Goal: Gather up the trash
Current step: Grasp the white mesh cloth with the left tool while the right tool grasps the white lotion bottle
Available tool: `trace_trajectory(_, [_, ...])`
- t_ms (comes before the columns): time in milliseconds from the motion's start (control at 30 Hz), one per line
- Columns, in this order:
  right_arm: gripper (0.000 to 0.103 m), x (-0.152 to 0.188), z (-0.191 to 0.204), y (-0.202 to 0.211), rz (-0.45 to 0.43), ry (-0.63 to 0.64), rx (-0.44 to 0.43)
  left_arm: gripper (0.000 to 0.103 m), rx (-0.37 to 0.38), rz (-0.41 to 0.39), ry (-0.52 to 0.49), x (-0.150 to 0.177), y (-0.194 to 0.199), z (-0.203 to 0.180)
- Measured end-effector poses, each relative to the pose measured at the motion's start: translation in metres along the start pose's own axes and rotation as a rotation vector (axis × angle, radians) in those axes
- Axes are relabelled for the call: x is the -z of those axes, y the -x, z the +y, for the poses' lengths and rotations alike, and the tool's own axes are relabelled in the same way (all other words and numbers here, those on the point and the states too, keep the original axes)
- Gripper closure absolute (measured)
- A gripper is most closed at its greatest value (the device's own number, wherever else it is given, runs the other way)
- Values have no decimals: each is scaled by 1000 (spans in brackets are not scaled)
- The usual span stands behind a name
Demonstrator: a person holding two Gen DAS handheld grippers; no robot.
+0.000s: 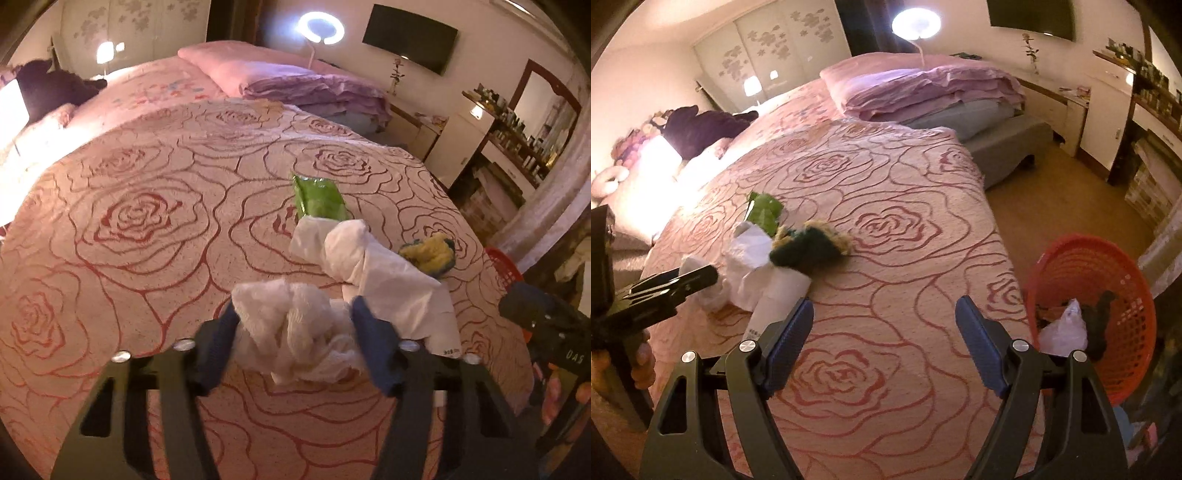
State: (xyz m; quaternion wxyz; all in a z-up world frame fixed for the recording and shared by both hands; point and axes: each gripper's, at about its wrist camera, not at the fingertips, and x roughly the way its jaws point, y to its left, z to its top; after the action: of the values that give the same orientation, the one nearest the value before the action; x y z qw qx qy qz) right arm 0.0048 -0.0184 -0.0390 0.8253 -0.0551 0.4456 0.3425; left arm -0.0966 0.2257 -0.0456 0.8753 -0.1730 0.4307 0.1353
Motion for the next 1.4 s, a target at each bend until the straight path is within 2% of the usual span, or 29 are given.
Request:
trace_trajectory(167, [26,1,15,-6,18,32,-17,65,19,-18,15,5,3,7])
trace_trajectory(567, [27,-9,56,-30,57,122,-44,66,-3,-36,51,10,16,22])
trace_trajectory(833, [49,-7,84,-51,105,202,-57,66,-6,-37,61,13,17,26])
trace_trajectory(1233, [51,-5,51,-38,112,140,-5,66,-11,-39,56,16,18,25])
trace_trajectory(1400, [51,-6,50,-41,107,139,6,66,-14,-38,55,16,17,25])
